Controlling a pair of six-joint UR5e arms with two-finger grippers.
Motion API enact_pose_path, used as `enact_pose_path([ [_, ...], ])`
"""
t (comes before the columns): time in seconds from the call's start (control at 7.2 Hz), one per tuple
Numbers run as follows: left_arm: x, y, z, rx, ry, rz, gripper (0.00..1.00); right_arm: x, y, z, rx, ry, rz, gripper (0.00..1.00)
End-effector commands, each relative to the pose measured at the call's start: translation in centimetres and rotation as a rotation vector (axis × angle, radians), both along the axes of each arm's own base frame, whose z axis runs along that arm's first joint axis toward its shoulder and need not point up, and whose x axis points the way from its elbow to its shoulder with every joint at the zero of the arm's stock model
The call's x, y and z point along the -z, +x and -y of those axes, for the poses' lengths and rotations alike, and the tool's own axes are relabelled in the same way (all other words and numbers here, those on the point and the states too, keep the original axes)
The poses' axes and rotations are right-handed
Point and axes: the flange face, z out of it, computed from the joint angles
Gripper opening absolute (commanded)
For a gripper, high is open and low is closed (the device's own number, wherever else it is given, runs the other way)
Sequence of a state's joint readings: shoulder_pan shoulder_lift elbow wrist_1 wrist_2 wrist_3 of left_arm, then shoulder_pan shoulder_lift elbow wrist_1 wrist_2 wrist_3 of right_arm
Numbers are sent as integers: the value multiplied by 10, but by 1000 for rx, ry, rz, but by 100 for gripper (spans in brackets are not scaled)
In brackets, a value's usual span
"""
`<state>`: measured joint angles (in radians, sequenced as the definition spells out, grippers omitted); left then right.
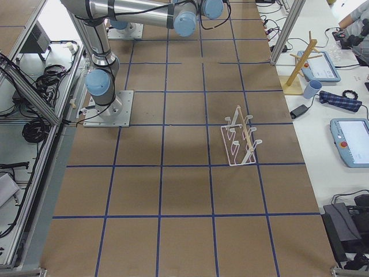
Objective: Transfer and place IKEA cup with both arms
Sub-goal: 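Grasp the cup rim with the left gripper and release the right gripper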
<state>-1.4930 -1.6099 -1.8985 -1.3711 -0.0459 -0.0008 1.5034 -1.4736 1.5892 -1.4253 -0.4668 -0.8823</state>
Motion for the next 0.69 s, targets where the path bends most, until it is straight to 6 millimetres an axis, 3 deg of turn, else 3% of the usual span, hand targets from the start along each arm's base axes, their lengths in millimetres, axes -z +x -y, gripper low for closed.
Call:
enact_pose_path([
  [0.0,0,3,1,-6,10,2,41,8,-38,6,25,-2,-117,100],
  [0.28,0,14,4,-27,12,2,7,14,-63,5,32,13,-218,100],
  [0.42,1,17,5,-32,14,9,0,15,-76,4,36,24,-289,100],
  [0.56,5,18,5,-25,31,56,0,15,-99,1,33,23,-422,100],
])
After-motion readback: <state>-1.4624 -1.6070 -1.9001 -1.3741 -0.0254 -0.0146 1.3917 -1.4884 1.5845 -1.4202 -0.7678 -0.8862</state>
